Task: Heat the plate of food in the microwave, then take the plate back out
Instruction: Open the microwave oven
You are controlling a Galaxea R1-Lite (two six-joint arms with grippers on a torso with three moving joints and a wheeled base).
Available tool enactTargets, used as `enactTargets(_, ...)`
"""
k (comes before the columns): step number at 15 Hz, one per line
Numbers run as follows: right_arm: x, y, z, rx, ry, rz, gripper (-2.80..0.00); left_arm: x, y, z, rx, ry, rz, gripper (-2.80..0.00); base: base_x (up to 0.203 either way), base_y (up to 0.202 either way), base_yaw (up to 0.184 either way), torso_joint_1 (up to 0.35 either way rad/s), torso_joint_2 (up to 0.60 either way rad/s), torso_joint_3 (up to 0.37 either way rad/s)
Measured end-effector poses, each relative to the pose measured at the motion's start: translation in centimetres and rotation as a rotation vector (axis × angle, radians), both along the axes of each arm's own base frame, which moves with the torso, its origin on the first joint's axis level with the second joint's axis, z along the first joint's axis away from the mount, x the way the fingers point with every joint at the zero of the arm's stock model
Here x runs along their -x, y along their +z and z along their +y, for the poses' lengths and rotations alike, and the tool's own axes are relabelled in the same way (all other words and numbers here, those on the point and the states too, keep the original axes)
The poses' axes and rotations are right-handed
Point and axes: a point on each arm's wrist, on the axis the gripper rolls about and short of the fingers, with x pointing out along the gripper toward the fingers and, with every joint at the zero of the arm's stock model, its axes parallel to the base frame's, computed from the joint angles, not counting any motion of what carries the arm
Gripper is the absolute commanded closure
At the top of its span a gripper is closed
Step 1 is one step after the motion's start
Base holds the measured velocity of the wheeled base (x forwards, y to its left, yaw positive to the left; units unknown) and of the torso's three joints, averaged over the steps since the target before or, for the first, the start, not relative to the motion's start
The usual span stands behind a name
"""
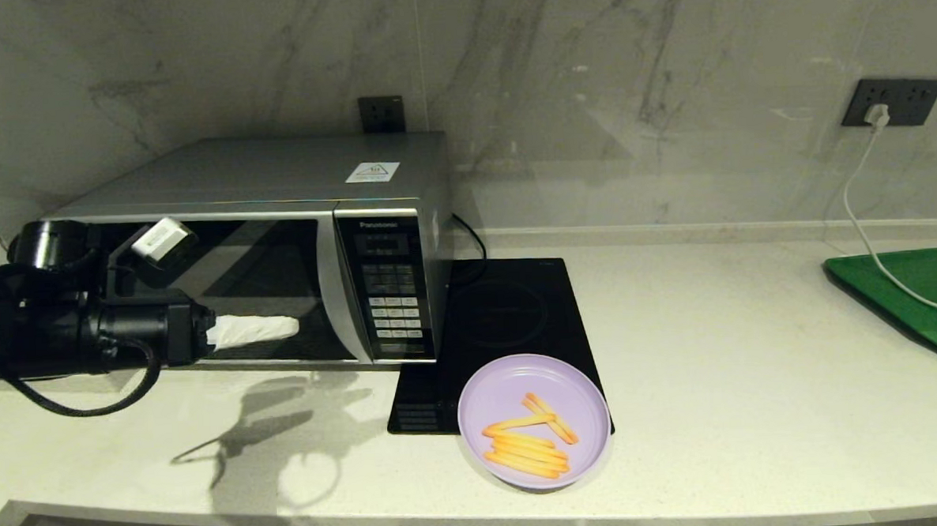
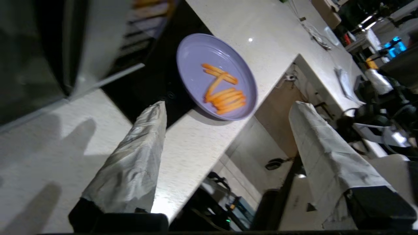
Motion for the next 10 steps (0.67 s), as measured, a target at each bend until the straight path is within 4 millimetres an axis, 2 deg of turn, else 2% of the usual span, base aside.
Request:
enactTargets(6, 0.0, 0.0, 0.0, 0.000, 0.000, 0.000, 0.00, -4.0, -2.7, 0.7, -0.066, -0.055, -0.124, -2.80, 0.000, 0.000, 0.000, 0.000, 0.00, 0.000)
enactTargets(10, 0.0, 0.0, 0.0, 0.000, 0.000, 0.000, 0.00, -5.8, -4.6, -0.2, -0.090, -0.101, -0.185, -2.80, 0.000, 0.000, 0.000, 0.000, 0.00, 0.000)
